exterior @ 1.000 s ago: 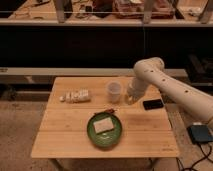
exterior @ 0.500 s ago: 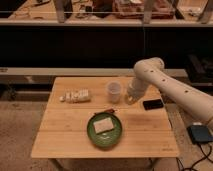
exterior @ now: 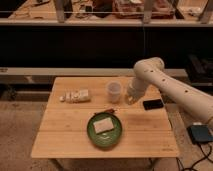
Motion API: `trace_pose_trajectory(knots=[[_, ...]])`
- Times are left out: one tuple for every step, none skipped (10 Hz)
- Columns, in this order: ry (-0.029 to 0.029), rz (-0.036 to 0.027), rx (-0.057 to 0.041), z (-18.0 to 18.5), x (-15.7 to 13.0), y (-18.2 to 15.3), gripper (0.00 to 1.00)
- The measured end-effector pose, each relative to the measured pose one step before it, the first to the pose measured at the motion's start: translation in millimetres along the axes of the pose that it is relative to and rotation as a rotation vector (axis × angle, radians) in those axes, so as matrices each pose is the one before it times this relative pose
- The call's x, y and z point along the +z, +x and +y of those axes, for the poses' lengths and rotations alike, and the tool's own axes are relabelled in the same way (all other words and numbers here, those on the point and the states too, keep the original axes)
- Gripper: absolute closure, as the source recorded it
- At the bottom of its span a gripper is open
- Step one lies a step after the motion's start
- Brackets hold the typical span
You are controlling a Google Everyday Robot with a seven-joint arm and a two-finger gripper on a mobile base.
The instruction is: Place the pepper in the ceramic bowl
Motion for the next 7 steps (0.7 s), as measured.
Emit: trace_pose_trajectory(knots=[[-0.00266,-0.01727,0.01435,-5.21,1.91,-7.08,1.0],[0.00954,-0.03741,0.02027,-9.96,5.56,-11.69,0.95],[0.0132,-0.03306,0.02003,-5.27,3.88,-7.66,0.86],[0.01791,-0.02477,0.01388,-3.9,4.13,-3.8,0.78],[0.03464,-0.01303,0.01153,-5.44,3.24,0.49,0.67],[0.02775,-0.00086,0.00231,-1.49,1.44,3.0,0.58],[0.0302,-0.00063,-0.00063,0.12,1.39,3.37,0.48]])
